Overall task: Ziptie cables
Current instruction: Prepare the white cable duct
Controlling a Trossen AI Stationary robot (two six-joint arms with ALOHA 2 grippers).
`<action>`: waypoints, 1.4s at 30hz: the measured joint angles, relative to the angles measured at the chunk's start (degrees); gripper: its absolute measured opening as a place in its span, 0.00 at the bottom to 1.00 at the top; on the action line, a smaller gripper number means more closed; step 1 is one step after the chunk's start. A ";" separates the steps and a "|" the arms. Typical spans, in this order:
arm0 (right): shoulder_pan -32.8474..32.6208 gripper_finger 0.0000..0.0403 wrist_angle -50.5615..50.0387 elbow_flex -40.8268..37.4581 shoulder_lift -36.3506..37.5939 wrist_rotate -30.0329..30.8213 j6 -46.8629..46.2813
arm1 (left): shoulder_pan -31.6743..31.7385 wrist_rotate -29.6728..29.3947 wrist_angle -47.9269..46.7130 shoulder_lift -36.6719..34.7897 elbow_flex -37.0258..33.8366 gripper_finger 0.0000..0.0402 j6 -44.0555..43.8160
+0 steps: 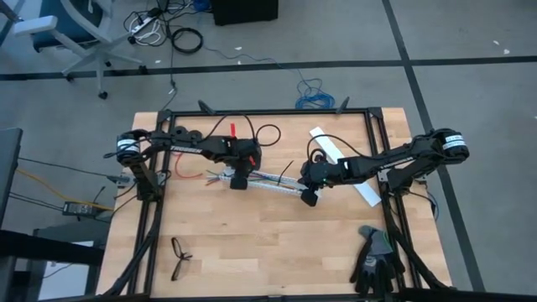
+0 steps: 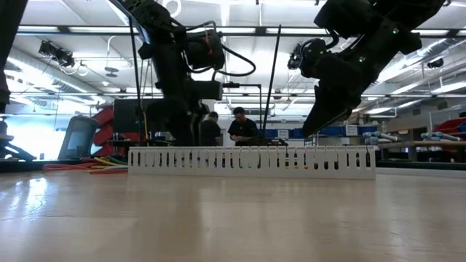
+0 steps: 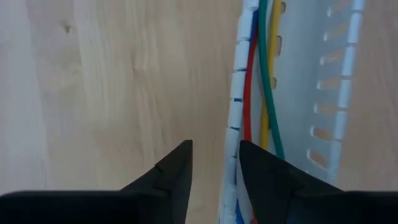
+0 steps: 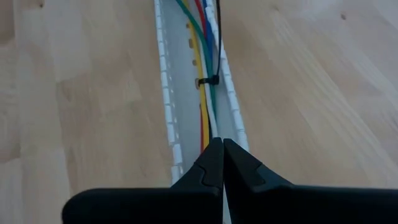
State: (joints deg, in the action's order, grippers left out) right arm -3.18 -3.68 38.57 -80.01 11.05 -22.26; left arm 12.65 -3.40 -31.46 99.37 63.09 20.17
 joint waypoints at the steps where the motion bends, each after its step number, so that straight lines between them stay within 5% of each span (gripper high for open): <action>1: 0.00 0.00 -0.04 0.00 0.00 -0.01 -0.02 | 0.12 0.03 -0.06 0.00 0.00 0.34 0.35; 14: 0.02 0.00 1.98 0.00 0.00 -0.66 -0.16 | 0.76 -0.18 -0.11 0.02 0.00 0.03 1.24; 26: 0.04 0.00 1.64 1.23 -5.05 -4.48 -1.49 | 0.76 -0.15 -0.07 0.02 0.00 0.03 1.24; 42: 0.39 0.00 -14.07 6.64 -10.34 -5.50 -2.07 | 0.74 -0.26 -0.90 0.02 0.05 0.03 1.23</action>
State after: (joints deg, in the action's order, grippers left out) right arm -2.79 -17.75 45.21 -90.35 5.54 -24.33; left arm 13.39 -3.66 -32.36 99.39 63.14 21.40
